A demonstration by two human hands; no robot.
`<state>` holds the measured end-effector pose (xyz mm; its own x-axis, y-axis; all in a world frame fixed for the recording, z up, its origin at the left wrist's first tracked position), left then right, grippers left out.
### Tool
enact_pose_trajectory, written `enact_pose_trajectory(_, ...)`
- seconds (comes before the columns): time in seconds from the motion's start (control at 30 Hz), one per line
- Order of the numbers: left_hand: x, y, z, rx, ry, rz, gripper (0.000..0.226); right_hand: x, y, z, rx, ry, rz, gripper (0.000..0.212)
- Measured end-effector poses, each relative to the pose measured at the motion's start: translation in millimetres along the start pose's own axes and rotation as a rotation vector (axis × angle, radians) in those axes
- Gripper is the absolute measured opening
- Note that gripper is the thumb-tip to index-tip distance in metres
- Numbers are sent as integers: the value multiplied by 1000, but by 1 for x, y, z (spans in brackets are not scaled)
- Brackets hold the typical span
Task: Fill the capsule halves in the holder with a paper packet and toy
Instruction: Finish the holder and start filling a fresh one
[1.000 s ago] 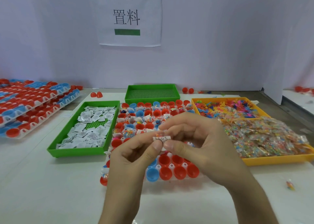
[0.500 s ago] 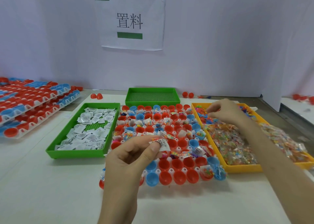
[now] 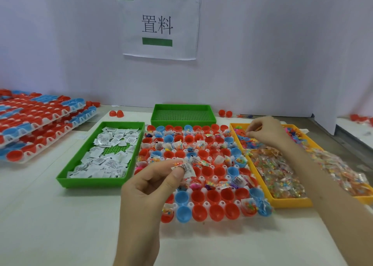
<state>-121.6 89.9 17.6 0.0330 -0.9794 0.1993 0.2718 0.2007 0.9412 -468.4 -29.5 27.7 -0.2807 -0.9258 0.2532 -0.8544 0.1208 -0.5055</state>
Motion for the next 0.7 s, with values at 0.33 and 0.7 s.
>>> enact_pose_trajectory(0.33,-8,1,13,-25,21,-4,27,-134,-126,-40,810,63,-295,13)
enact_pose_trajectory(0.7,-11,9,10,-62,-1,33,20,-192,-180,-30,938,-165,-548,19)
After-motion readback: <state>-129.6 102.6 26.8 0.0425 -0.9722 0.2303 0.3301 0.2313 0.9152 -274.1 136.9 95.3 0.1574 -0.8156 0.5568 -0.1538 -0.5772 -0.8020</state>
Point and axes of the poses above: each hand's wrist, its own x-axis towards the middle knuckle, its own z-axis out of the palm, y = z × x, the point moved 7 cm from there along x, towards the middle knuckle, and after that the axes turned 3 degrees about x, right-handed, at the moved point
